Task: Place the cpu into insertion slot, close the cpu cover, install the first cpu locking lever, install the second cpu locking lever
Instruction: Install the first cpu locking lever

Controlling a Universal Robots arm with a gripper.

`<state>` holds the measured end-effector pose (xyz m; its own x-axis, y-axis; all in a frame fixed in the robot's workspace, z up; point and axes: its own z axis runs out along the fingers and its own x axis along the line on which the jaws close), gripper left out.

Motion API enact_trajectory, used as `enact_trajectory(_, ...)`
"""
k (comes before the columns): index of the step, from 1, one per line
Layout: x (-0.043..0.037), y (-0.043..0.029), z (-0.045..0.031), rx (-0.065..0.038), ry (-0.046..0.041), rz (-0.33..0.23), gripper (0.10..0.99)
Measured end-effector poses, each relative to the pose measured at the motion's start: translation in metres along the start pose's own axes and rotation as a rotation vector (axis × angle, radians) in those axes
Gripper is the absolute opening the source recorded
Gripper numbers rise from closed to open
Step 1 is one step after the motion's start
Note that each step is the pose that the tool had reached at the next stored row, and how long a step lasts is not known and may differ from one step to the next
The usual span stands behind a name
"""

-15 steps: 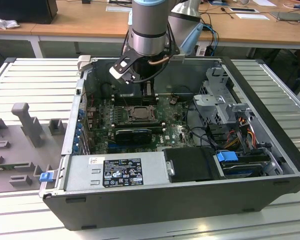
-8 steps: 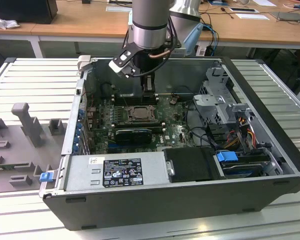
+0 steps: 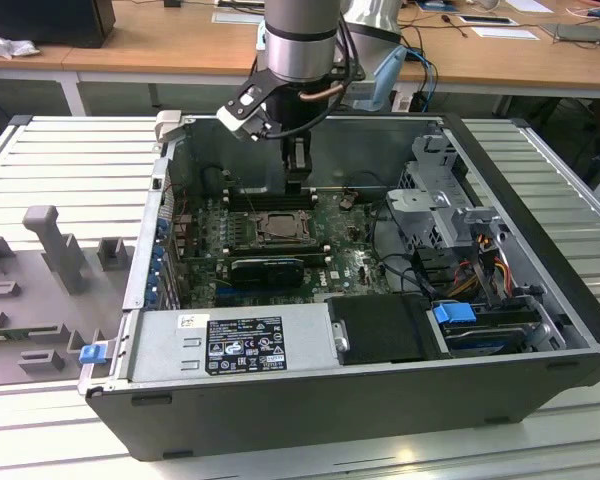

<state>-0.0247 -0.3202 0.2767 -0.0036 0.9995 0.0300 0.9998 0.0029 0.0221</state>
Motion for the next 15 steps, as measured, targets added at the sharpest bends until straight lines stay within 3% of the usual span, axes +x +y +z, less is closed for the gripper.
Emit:
enact_trajectory(5, -0.0001, 0.0000, 0.0003, 0.004, 0.0029, -0.143, 0.106)
enact_trajectory(8, 0.0000, 0.0000, 0.0004, 0.006, 0.0043, -0.201, 0.106)
enact_trajectory(15, 0.0000, 0.0000, 0.0004, 0.008, 0.0056, -0.261, 0.106)
